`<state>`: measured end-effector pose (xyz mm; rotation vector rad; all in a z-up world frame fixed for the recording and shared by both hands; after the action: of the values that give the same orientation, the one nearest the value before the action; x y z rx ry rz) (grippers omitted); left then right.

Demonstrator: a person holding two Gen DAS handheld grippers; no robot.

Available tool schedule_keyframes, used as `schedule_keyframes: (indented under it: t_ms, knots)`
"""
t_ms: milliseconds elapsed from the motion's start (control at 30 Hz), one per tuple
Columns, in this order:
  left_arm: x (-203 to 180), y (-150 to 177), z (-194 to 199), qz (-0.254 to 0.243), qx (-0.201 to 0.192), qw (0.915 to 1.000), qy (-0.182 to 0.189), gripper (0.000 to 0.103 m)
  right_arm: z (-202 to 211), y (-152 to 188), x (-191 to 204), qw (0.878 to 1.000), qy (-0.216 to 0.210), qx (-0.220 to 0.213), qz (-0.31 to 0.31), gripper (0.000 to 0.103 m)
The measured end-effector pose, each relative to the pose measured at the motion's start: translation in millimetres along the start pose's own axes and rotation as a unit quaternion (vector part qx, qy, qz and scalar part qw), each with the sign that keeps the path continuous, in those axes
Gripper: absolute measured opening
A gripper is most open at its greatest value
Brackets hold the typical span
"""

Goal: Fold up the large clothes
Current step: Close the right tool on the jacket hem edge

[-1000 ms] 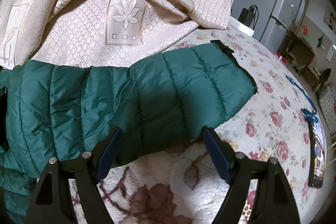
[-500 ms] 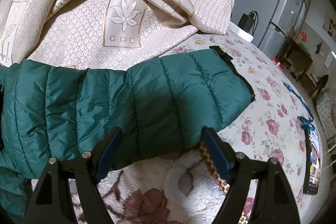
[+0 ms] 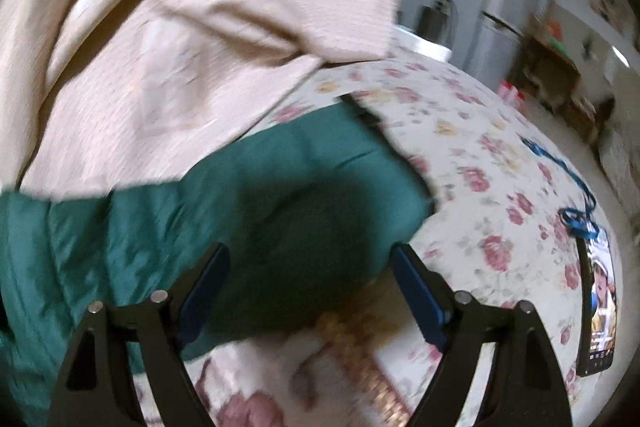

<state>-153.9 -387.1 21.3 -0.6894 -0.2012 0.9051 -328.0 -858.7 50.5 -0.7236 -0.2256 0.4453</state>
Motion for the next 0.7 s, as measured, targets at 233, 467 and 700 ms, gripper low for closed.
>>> schedule_keyframes:
  t_ms: [233,467,700]
  knots:
    - [3.9,0.3,-4.4,0.001,0.007,1.0,-0.001,0.039,-25.8,-26.2,-23.8,0.999,0.0,0.007,-0.051,0.09]
    - [15.2,-2.4,-1.8,0.008,0.005,0.9999,-0.006,0.039,-42.2,-31.8,-20.7,0.999,-0.006,0.006,-0.052,0.047]
    - [24.8,-0.6,5.8,0.02,-0.001,0.9998,-0.003,0.039,-2.2,-22.5,1.0,0.997,-0.075,-0.016,-0.021,0.015]
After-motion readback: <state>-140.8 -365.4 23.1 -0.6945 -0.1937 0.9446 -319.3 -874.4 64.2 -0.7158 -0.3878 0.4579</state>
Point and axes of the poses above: each gripper's, at about its wrist camera, not at the fingertips, and z roughly against the way its jaws point, x to its left, y to its underside, the point moved 7 cm from there along -z, roughly the way its jaws point, and after that the axes turned 6 degrees about -z, right-handed, at the moved point
